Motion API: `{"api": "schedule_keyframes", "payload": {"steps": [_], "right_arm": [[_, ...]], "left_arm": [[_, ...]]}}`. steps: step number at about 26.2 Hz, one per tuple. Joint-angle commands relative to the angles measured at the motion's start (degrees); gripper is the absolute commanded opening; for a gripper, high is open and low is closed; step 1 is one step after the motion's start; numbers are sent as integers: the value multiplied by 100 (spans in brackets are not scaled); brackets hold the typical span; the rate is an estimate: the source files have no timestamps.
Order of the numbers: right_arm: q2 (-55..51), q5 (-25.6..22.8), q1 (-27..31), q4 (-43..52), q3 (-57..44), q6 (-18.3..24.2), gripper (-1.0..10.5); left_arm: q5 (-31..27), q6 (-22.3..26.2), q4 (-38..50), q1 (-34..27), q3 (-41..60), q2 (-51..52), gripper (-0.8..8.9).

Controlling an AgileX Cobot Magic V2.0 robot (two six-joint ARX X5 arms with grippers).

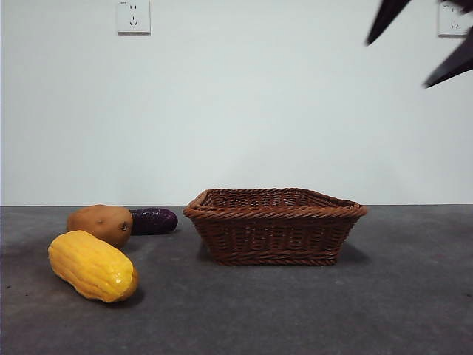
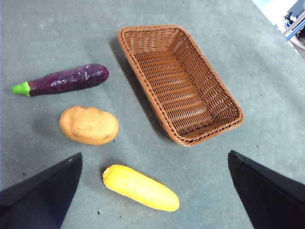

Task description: Help me put the vegetables on the table into the basket

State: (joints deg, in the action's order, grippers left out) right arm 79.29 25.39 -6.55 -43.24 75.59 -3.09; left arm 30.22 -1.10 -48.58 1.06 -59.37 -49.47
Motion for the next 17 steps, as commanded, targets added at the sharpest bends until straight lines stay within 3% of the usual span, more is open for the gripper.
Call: {"api": "schedule_keyframes", "payload": {"steps": [1, 8, 15, 17], "right_arm": [[785, -214, -238, -7, 577, -33, 649], [2852, -782, -811, -181, 1943, -37, 648], [3884, -1038, -938, 66, 2090, -275, 620], [4072, -1108, -938, 92, 2090, -293, 561]], "left_arm": [[26, -20, 46, 15, -9, -68, 754], [22, -20, 59, 15, -9, -181, 754], [22, -20, 42, 15, -9, -201, 754], [20, -20, 44, 15, -9, -210, 754]]}}
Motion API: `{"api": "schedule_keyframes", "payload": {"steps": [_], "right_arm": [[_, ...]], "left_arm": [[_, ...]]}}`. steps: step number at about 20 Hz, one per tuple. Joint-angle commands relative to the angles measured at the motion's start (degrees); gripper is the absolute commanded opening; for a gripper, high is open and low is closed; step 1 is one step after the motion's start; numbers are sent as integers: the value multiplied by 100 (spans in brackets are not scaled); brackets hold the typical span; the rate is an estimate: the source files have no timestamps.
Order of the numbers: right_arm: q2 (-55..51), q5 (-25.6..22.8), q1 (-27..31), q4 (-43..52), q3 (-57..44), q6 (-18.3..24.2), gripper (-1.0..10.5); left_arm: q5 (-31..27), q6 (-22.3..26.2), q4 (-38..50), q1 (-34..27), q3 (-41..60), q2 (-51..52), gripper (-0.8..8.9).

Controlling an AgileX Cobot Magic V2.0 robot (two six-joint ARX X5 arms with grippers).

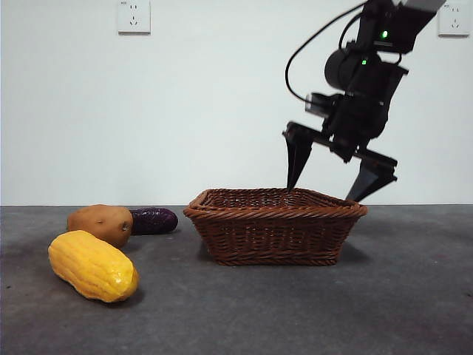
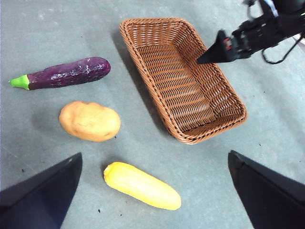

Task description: Help me put the vegetables on the table into the basket

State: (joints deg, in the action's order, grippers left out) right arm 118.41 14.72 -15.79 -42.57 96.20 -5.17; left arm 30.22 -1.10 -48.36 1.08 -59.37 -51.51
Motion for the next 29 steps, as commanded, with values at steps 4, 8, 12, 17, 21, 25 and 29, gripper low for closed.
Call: {"api": "schedule_keyframes", "payload": {"steps": [4, 8, 12, 17, 21, 25, 29], "right_arm": [[398, -219, -39, 190, 28, -291, 469], [404, -214, -39, 216, 26, -365, 164], [404, -214, -37, 225, 26, -378, 85], [361, 107, -37, 315, 33, -387, -16], [-234, 129, -37, 310, 39, -380, -16], [-1373, 68, -31, 50, 39, -142, -16], [-2505, -245, -31, -420, 39, 273, -16]], "left_arm": [[-20, -20, -9, 13, -9, -31, 754], [-302, -44, -61, 13, -9, -103, 754], [-496, -44, -131, 13, -9, -251, 754], [-494, -144, -186, 13, -9, -640, 754], [-490, -192, -173, 79, -9, -911, 754], [-494, -391, -120, 319, -9, -1088, 754], [-949, -922, 66, 732, -9, -1320, 754]]}}
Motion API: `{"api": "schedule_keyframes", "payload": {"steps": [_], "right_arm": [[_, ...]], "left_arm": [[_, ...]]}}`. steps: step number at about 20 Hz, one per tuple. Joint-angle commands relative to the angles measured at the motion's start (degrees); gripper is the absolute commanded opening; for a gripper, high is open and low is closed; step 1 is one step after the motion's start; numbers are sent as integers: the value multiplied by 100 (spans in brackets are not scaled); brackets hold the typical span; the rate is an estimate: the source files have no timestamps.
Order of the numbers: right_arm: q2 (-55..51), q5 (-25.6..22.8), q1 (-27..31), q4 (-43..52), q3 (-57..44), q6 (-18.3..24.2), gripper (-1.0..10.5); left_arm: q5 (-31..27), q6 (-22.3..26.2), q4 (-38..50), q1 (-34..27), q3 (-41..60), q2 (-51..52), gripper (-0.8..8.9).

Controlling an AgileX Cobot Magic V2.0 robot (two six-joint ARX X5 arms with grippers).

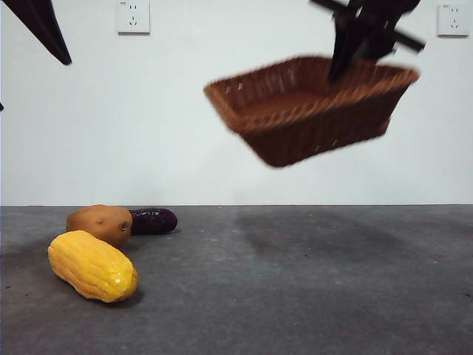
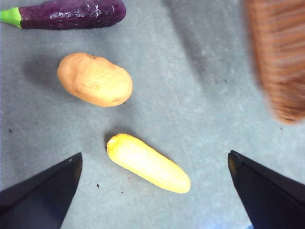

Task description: Help me put the vegetables on the table into the basket

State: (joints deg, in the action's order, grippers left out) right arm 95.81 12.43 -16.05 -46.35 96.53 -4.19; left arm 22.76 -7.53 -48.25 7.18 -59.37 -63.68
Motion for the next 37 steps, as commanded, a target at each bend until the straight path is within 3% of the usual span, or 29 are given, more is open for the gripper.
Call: {"api": "schedule_keyframes", "payload": {"steps": [1, 4, 11, 18, 23, 24, 27, 28, 37], "right_arm": [[-490, -92, -4, -151, 7, 291, -16], [-1095, -197, -2, -343, 7, 444, -16], [-1626, -190, -2, -872, 7, 841, -16], [-1631, 321, -2, -1027, 7, 964, -16], [-1631, 323, -2, -1113, 4, 1021, -16], [-1631, 323, -2, -1119, 4, 1029, -16], [-1631, 326, -2, -1121, 7, 1029, -16], [-1631, 326, -2, -1119, 4, 1029, -16], [-1631, 579, -2, -1119, 4, 1032, -15]], "left_arm": [[-431, -413, 85, 273, -9, -210, 754], [-1001, -1058, 339, 743, -9, -710, 754], [-1576, -2430, 345, 1488, -9, -2052, 753], [-1893, -3447, 468, 1904, -9, -2804, 753], [-2072, -3580, 485, 1976, -9, -2997, 744], [-2122, -3593, 474, 1976, -9, -3010, 690], [-2129, -3571, 511, 1976, -9, -3018, 387], [-2127, -3571, 562, 1976, -9, -3018, 348], [-2085, -3576, 723, 2013, -9, -3018, 340]]}}
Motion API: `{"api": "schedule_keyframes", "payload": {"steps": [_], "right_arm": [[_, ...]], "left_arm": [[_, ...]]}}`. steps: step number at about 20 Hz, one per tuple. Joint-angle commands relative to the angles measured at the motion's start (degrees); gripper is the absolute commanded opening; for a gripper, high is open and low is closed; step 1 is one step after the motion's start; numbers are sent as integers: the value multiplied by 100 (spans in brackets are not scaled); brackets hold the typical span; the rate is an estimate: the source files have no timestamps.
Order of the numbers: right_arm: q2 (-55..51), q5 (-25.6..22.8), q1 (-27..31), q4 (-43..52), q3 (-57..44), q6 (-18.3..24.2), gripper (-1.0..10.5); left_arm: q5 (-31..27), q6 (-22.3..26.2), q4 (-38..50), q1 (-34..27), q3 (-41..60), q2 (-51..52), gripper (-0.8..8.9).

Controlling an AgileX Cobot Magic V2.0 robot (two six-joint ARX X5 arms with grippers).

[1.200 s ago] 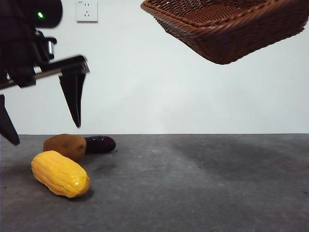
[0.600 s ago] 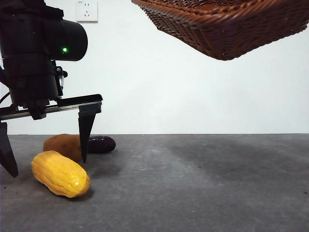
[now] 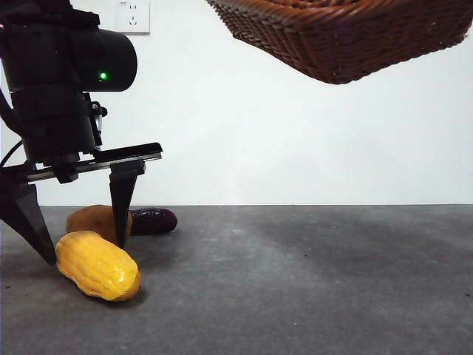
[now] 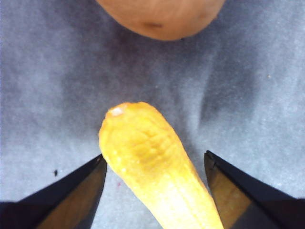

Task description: Help me put the vegetables on the table into the basket

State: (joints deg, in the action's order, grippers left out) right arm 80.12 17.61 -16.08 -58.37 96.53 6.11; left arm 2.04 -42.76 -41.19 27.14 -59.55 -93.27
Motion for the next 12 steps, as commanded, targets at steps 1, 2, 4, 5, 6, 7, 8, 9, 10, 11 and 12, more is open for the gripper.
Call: {"api": "schedule_keyframes", "payload": {"steps": [1, 2, 4, 5, 6, 7, 8, 9, 10, 11, 12], "right_arm": [[-61, 63, 0, 81, 4, 2, -15], [-61, 63, 0, 81, 4, 2, -15], [-61, 63, 0, 74, 4, 2, -16], [-61, 63, 0, 66, 4, 4, -15], [-61, 63, 0, 39, 4, 15, -15], [-61, 63, 0, 7, 4, 24, -16], [-61, 63, 0, -33, 4, 44, -16], [-61, 61, 0, -48, 4, 42, -15], [-61, 63, 0, -48, 4, 42, -15], [-61, 63, 0, -48, 4, 37, -15], [-61, 61, 0, -50, 4, 37, -16]], "left_arm": [[-13, -52, 17, 17, 9, -59, 340], [-15, -50, 17, 17, 9, -59, 340], [-17, -48, 17, 17, 9, -61, 254], [-15, -42, 20, 17, 9, -61, 177], [-15, -7, 33, 17, 9, -61, 120], [-15, 20, 52, 17, 9, -61, 77], [-15, 101, 79, 17, 9, -61, 27], [-15, 127, 96, 17, 9, -61, -3], [-15, 140, 111, 17, 9, -61, -8], [-17, 149, 146, 17, 9, -61, -8], [-15, 199, 197, 17, 9, -61, -8]]}}
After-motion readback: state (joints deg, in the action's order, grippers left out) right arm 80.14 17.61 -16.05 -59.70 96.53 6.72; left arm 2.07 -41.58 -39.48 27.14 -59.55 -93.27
